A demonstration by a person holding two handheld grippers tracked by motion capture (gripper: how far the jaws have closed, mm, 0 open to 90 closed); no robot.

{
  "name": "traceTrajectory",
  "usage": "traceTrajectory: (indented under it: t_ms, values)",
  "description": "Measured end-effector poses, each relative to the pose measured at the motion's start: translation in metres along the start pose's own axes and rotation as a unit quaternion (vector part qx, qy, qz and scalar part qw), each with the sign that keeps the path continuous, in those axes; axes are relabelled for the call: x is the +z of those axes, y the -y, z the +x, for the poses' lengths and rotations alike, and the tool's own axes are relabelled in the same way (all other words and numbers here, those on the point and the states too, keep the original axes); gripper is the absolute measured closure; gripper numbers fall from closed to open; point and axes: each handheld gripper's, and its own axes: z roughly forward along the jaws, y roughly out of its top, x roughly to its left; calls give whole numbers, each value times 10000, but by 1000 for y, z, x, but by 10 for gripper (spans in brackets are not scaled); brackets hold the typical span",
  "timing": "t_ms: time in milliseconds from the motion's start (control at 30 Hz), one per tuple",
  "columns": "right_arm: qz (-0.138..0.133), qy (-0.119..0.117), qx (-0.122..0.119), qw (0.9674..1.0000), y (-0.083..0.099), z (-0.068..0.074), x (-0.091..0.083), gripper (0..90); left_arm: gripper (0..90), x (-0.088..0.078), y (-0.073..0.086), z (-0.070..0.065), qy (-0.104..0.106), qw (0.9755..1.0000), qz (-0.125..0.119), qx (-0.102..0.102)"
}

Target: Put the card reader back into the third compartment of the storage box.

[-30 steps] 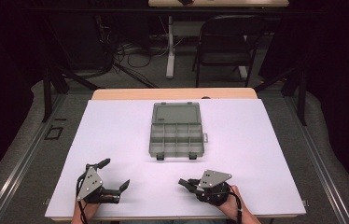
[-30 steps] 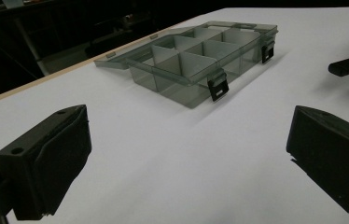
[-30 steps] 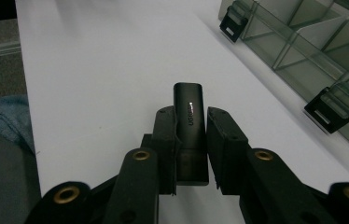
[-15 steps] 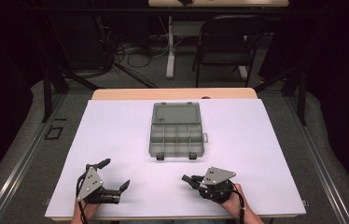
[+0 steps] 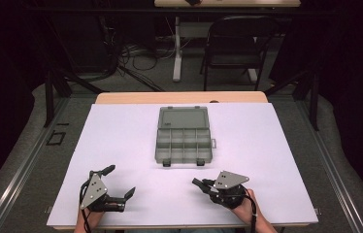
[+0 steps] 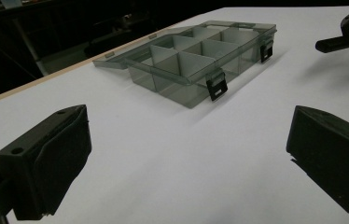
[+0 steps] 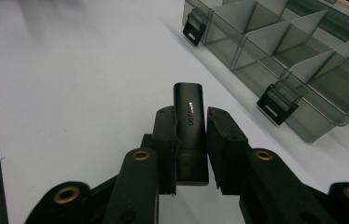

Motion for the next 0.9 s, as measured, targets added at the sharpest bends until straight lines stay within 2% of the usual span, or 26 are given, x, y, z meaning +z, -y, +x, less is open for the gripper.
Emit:
traceTrajectory:
  t_ms: [900]
  values:
    - [-64, 204, 94, 9997, 0, -11, -5, 741, 1, 0, 0, -1, 1, 10000, -3, 15]
